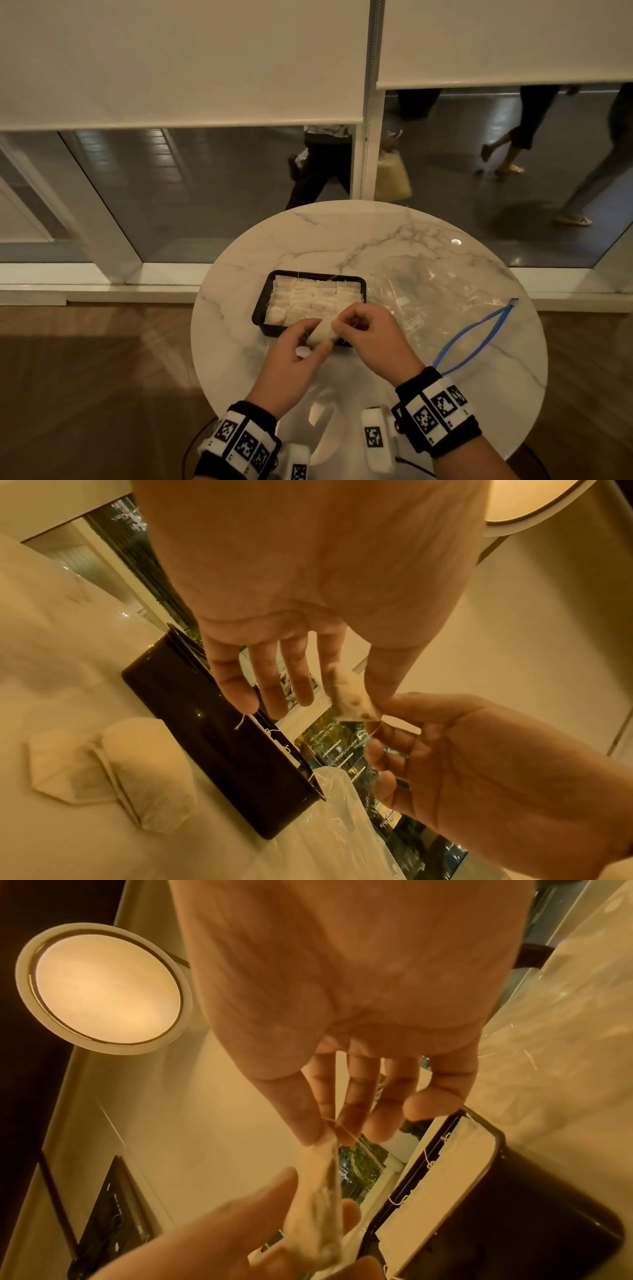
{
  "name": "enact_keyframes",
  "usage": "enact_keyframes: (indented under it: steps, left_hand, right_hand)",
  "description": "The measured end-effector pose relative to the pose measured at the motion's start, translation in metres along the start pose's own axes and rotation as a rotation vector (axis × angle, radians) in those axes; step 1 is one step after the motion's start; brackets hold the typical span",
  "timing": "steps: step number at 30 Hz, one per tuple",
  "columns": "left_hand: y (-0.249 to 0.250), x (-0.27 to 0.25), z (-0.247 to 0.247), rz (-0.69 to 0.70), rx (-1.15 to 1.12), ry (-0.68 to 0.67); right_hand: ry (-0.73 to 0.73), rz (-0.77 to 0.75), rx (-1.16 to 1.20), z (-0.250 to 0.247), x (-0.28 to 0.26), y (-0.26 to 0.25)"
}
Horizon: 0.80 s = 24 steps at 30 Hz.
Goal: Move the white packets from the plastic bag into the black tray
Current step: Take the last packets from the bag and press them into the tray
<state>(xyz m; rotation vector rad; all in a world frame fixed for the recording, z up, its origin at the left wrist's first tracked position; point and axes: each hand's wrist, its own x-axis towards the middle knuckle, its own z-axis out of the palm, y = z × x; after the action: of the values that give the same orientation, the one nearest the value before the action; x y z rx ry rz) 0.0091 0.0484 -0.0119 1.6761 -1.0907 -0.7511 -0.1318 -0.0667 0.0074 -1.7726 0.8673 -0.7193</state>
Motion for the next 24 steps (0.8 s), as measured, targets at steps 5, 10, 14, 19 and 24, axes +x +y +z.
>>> enact_keyframes:
  steps: [5,10,14,19,24]
  left_hand:
    - [0.002,0.002,0.001,0.039,-0.043,-0.014]
    - [0.009,0.002,0.0,0.064,-0.177,-0.038]
    - [0.009,0.002,0.0,0.039,-0.203,-0.049]
    - [0.003,0.004,0.0,-0.032,-0.129,0.071]
    - [-0.005,0.007,-0.007,-0.102,0.048,0.175]
  right_hand:
    - [-0.089,-0.024,0.041,0.001,-0.001,-0.001]
    - [-0.104,-0.052,0.022,-0.001,-0.003,-0.005]
    - [-0.151,-0.048,0.026,-0.003,-0.003,-0.008]
    - [0.214,-0.076,-0.066,-0.007,0.008,-0.002]
    - [0.154,-0.053,0.009,-0.008,0.018,-0.002]
